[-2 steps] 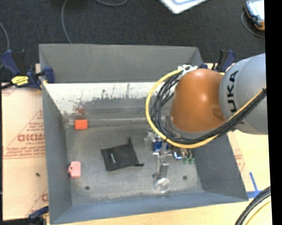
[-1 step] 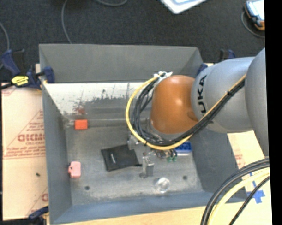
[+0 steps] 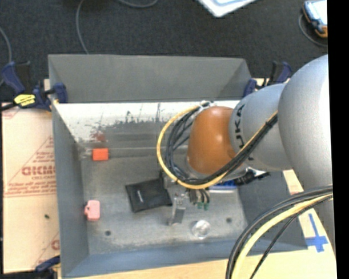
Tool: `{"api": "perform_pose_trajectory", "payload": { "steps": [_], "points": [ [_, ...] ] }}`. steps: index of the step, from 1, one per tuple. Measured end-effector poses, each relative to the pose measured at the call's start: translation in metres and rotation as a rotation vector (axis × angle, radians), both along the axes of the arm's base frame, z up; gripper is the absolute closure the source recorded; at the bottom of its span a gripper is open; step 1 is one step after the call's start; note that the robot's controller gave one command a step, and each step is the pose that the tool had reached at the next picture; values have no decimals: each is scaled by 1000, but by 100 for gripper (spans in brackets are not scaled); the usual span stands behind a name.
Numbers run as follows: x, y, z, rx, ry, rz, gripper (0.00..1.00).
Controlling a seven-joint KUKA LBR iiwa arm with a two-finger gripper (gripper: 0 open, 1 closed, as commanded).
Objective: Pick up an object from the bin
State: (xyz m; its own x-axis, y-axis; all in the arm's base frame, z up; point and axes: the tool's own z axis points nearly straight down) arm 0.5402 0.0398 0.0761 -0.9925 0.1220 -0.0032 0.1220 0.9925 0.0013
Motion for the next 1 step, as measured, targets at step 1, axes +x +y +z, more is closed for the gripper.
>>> {"api": "perform_pose_trajectory", "payload": {
  "steps": [1],
  "points": [
    [33,54,-4,-2,-3,432,0]
  ]
}}
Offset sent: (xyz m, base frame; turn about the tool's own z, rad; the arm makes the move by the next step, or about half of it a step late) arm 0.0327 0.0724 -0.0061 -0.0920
